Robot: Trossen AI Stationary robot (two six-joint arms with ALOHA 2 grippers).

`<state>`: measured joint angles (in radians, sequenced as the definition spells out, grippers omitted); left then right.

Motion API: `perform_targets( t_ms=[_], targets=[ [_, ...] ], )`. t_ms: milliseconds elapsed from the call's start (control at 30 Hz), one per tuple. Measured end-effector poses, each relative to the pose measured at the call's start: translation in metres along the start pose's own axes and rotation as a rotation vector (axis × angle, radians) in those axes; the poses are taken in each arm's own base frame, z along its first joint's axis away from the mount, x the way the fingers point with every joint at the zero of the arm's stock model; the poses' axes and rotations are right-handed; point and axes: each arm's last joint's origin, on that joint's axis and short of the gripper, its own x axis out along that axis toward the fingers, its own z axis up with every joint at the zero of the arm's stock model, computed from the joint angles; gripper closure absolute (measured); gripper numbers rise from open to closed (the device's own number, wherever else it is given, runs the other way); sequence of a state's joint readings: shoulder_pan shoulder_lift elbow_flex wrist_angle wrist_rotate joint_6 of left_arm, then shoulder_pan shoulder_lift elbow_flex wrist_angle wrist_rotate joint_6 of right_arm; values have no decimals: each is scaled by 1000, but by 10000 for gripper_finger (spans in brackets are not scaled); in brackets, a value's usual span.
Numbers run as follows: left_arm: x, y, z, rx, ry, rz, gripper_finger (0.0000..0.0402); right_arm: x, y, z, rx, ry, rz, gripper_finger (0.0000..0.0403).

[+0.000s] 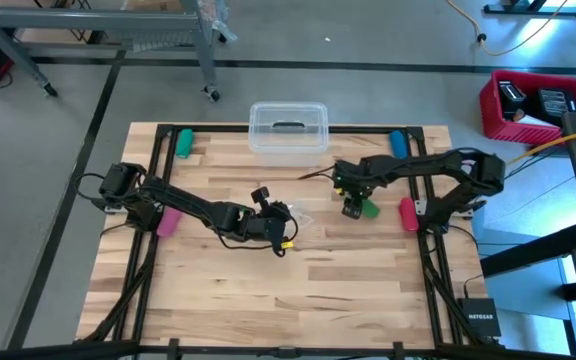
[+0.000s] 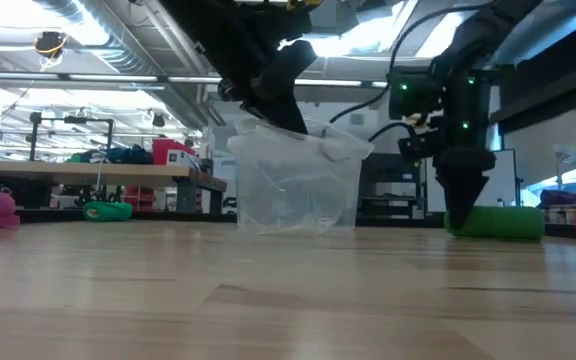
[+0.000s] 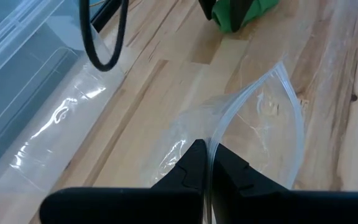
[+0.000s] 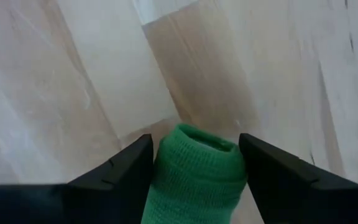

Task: Roll bandage
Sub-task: Put the rolled green bandage into the transparent zip bag

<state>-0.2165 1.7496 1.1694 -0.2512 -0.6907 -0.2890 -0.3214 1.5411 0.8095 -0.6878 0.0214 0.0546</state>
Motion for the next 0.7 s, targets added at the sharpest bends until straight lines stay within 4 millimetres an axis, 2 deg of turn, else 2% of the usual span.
perform_targets(
  t_ms=[200,500,600,700],
  targets=[
    [0,0,0,-1,0,0,399,-9,-4,11,67,107,4,166],
    [0,0,0,-3,0,0,399,16,-8,8,97,288,9,169],
    [0,0,0,-3,2,-8,399,18,-8,8,71,296,12,190],
    [0,0,0,-4,4,-14,399,17,-8,8,29,294,8,230]
  ],
)
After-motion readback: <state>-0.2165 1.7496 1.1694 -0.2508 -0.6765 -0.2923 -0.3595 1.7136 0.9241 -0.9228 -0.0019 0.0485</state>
